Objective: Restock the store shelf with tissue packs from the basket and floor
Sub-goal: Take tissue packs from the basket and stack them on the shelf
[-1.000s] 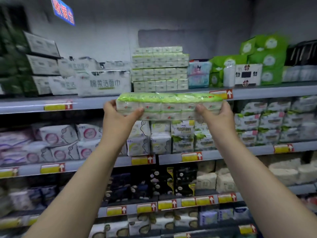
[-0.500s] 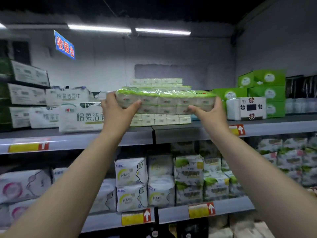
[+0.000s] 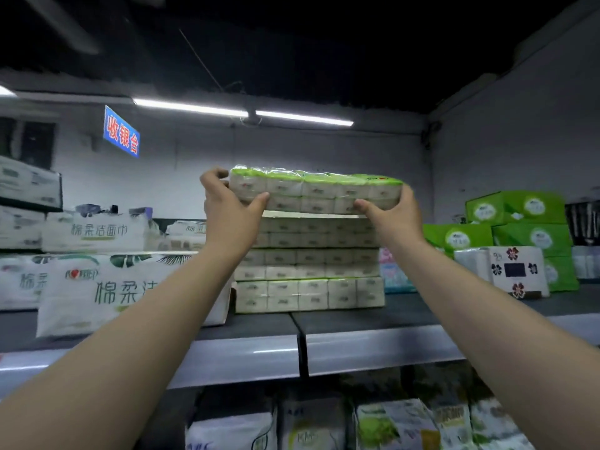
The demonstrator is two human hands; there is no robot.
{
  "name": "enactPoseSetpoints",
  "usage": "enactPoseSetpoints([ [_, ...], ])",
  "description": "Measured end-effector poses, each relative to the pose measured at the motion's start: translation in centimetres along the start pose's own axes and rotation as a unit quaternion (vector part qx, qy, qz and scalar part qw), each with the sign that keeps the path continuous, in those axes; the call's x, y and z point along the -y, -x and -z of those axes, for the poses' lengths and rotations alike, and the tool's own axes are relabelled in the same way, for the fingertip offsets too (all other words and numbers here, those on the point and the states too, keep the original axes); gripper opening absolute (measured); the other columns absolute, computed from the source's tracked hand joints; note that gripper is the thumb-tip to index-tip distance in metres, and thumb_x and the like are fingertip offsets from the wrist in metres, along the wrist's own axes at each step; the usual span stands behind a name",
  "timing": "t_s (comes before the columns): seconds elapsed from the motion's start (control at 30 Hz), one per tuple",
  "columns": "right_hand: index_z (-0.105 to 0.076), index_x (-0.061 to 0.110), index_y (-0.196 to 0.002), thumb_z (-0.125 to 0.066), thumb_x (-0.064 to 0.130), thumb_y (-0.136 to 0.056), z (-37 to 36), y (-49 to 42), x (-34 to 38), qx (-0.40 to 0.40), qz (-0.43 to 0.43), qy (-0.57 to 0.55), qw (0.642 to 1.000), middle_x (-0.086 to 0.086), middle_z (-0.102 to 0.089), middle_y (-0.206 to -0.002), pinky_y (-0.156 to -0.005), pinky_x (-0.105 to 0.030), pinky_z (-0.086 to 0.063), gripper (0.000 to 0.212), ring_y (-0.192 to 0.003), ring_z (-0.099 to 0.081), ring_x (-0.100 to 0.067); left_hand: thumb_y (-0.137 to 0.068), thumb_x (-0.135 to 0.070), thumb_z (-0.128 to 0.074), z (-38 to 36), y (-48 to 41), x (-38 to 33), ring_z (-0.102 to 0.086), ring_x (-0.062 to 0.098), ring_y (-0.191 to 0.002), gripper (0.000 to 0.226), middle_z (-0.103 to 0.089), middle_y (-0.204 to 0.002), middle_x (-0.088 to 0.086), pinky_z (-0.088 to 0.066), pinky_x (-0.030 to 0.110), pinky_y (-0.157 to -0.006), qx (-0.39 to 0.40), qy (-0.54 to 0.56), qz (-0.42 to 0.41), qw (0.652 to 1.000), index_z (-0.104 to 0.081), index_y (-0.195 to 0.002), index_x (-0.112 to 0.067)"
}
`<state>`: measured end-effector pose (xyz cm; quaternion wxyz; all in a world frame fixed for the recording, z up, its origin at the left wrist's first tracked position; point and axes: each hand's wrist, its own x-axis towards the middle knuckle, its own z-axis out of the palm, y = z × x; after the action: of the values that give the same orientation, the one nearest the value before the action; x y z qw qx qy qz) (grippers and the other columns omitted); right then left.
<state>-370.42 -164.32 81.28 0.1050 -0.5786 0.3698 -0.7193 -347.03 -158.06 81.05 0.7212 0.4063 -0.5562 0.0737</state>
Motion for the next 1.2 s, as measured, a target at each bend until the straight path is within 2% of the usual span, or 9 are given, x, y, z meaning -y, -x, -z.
enactPoseSetpoints([
  [0.13,-0.041,0.015,-0.134,-0.079,0.044,-0.075,-2.1,-2.6,-2.1,0.025,-0.029,0.029,0.999,-0.004,-0.058,-0.126,-0.085,-0.034,-0.048,0.076,-0.114,-0.056,-0.025,-0.088,-0.02,-0.066,-1.6,-1.6,2.0,-0.056,0.011,-0.088,0.058,-0.047,-0.124,0.004,-0.045,0.025,-0.077,0.047,-0.051,0.028,0.997,-0.029,-0.132,-0.012],
  [0.2,-0.041,0.015,-0.133,-0.073,0.044,-0.081,-2.8,-3.3,-3.2,0.044,-0.043,0.041,0.997,-0.003,-0.057,-0.125,-0.076,-0.031,-0.045,0.067,-0.111,-0.056,-0.025,-0.087,-0.021,-0.066,-2.2,-1.7,3.7,-0.053,0.02,-0.11,0.07,-0.046,-0.134,0.005,-0.045,0.034,-0.092,0.076,-0.081,0.031,0.993,-0.025,-0.143,-0.014],
  [0.33,-0.041,0.016,-0.132,-0.065,0.049,-0.086,-4.0,-3.7,-5.0,0.033,-0.047,0.038,0.998,-0.001,-0.055,-0.119,-0.092,-0.038,-0.047,0.062,-0.108,-0.054,-0.024,-0.087,-0.024,-0.066,-2.8,-1.8,5.1,-0.027,0.029,-0.139,0.09,-0.025,-0.152,0.008,-0.028,0.046,-0.114,0.128,-0.094,0.041,0.986,-0.005,-0.153,-0.023],
  [0.53,-0.034,0.02,-0.134,-0.059,0.058,-0.086,-4.4,-3.5,-5.0,0.033,-0.06,0.075,0.995,-0.002,-0.054,-0.123,-0.092,-0.046,-0.049,0.066,-0.109,-0.053,-0.027,-0.089,-0.02,-0.064,-3.0,-2.2,5.3,-0.029,0.03,-0.139,0.103,-0.014,-0.157,0.007,-0.028,0.044,-0.111,0.192,-0.093,0.087,0.973,0.018,-0.15,-0.034],
  [0.7,-0.024,0.02,-0.146,-0.058,0.06,-0.086,-4.5,-3.1,-4.5,0.026,-0.059,0.087,0.994,-0.004,-0.045,-0.143,-0.097,-0.046,-0.046,0.08,-0.125,-0.047,-0.031,-0.088,-0.025,-0.063,-2.9,-2.2,5.1,-0.015,0.036,-0.142,0.107,-0.012,-0.158,0.011,-0.018,0.046,-0.115,0.189,-0.176,0.093,0.961,0.024,-0.15,-0.024],
  [0.87,-0.023,0.016,-0.144,-0.056,0.062,-0.086,-4.3,-2.7,-4.3,0.047,-0.072,0.114,0.99,-0.01,-0.045,-0.142,-0.094,-0.051,-0.049,0.081,-0.123,-0.048,-0.034,-0.09,-0.027,-0.059,-3.2,-2.1,4.7,-0.005,0.039,-0.144,0.105,0.002,-0.16,0.014,-0.012,0.046,-0.116,0.205,-0.233,0.089,0.946,0.027,-0.148,-0.016],
  [0.97,-0.024,0.011,-0.143,-0.057,0.056,-0.089,-3.8,-2.6,-3.5,0.07,-0.083,0.142,0.984,-0.014,-0.043,-0.143,-0.095,-0.047,-0.048,0.078,-0.125,-0.047,-0.035,-0.094,-0.032,-0.057,-3.2,-1.8,4.2,0.0,0.039,-0.147,0.102,0.012,-0.16,0.017,-0.01,0.045,-0.118,0.213,-0.267,0.083,0.936,0.026,-0.148,-0.009],
  [1.07,-0.014,0.009,-0.15,-0.062,0.049,-0.089,-2.8,-1.6,-2.9,0.091,-0.079,0.186,0.975,-0.016,-0.033,-0.152,-0.104,-0.046,-0.041,0.087,-0.134,-0.039,-0.035,-0.095,-0.043,-0.052,-2.7,-1.1,3.5,0.005,0.036,-0.148,0.099,0.022,-0.158,0.018,-0.009,0.044,-0.12,0.209,-0.359,0.027,0.909,0.021,-0.149,-0.003],
  [1.2,-0.019,0.006,-0.15,-0.065,0.042,-0.089,0.5,1.6,-2.4,0.114,0.046,0.311,0.943,-0.015,-0.033,-0.152,-0.11,-0.039,-0.029,0.084,-0.139,-0.03,-0.031,-0.097,-0.058,-0.031,-2.8,1.3,1.2,0.017,0.029,-0.148,0.086,0.027,-0.157,0.014,0.001,0.048,-0.118,0.254,-0.468,-0.086,0.842,0.02,-0.151,-0.014],
])
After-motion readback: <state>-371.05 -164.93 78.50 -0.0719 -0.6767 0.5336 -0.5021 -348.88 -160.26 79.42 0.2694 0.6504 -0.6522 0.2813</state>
